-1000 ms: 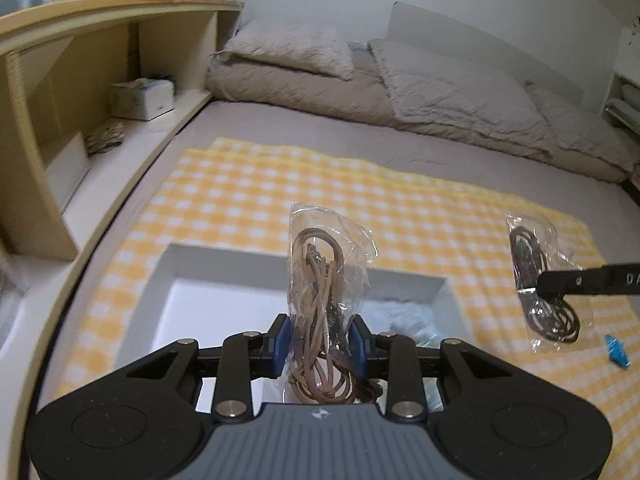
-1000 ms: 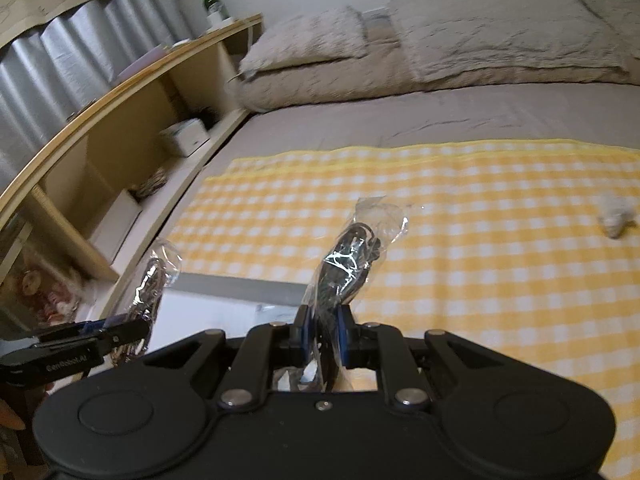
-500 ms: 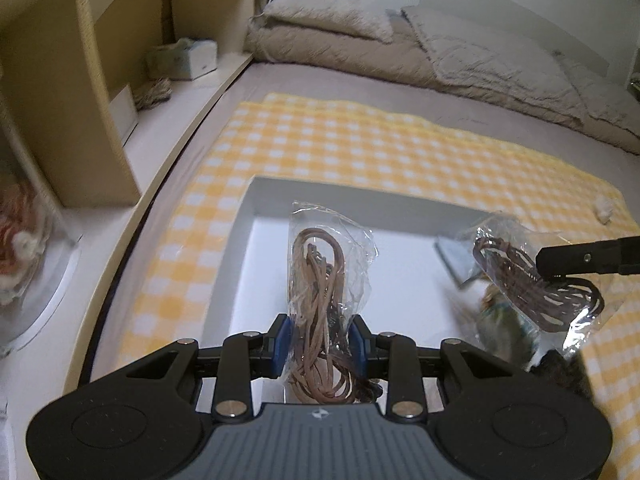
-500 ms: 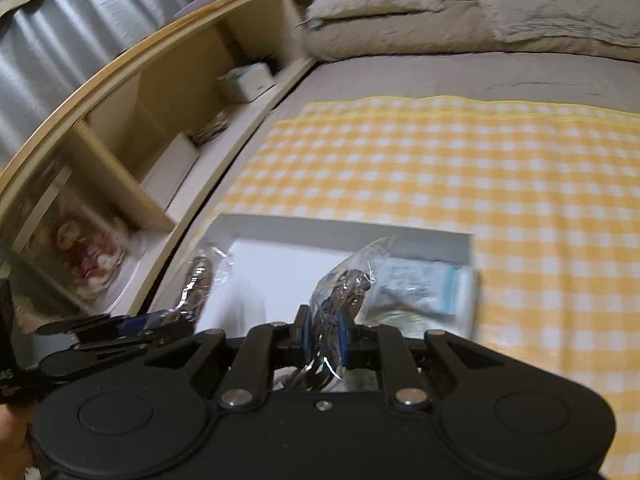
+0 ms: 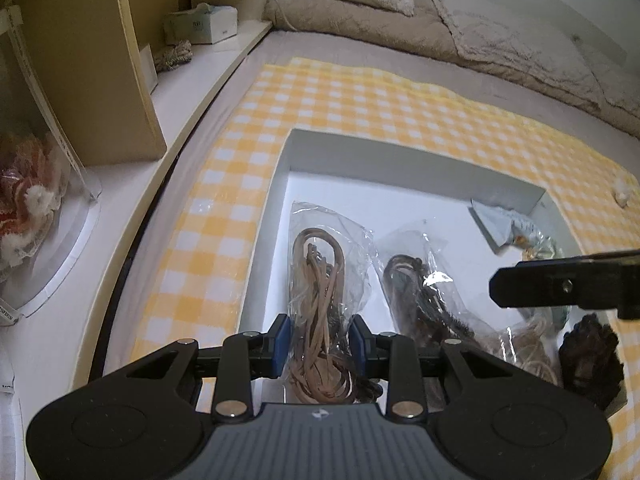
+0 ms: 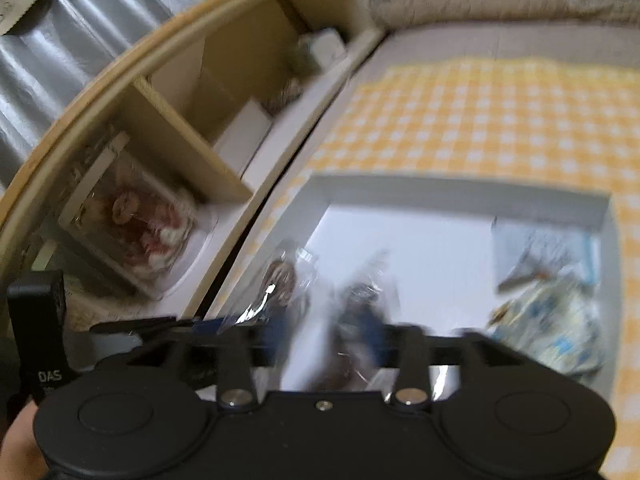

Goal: Organize soft objects
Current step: 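Release the beige cord bag into the box while the right tool releases its bag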

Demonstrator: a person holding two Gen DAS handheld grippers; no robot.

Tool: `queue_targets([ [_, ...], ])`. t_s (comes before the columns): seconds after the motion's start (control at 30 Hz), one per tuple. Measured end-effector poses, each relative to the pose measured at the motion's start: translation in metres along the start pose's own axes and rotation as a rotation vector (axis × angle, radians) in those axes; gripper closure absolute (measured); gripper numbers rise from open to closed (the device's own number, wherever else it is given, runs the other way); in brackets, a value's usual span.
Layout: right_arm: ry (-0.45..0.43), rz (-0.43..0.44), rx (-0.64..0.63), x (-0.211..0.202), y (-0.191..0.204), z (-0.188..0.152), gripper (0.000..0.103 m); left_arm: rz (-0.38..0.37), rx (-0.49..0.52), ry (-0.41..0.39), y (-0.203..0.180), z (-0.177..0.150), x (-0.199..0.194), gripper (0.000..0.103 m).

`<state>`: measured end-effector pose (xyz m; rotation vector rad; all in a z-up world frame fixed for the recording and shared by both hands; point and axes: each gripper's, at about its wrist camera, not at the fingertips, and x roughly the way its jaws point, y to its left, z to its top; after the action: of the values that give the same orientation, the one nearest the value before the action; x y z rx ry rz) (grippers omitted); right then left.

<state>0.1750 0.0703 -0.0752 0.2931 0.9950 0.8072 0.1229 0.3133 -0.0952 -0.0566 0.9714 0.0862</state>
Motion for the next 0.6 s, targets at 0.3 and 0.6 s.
queue_targets([
  [0.3, 0.068, -0.045, -0.098, 0.002, 0.005, -0.004, 0.077, 0.022, 0.053, 0.054, -0.003, -0.005, 0.007, 0.062],
  [0.6, 0.117, -0.04, -0.151, 0.014, 0.013, -0.012, 0.084, -0.02, 0.08, 0.01, -0.017, -0.003, -0.004, 0.036],
])
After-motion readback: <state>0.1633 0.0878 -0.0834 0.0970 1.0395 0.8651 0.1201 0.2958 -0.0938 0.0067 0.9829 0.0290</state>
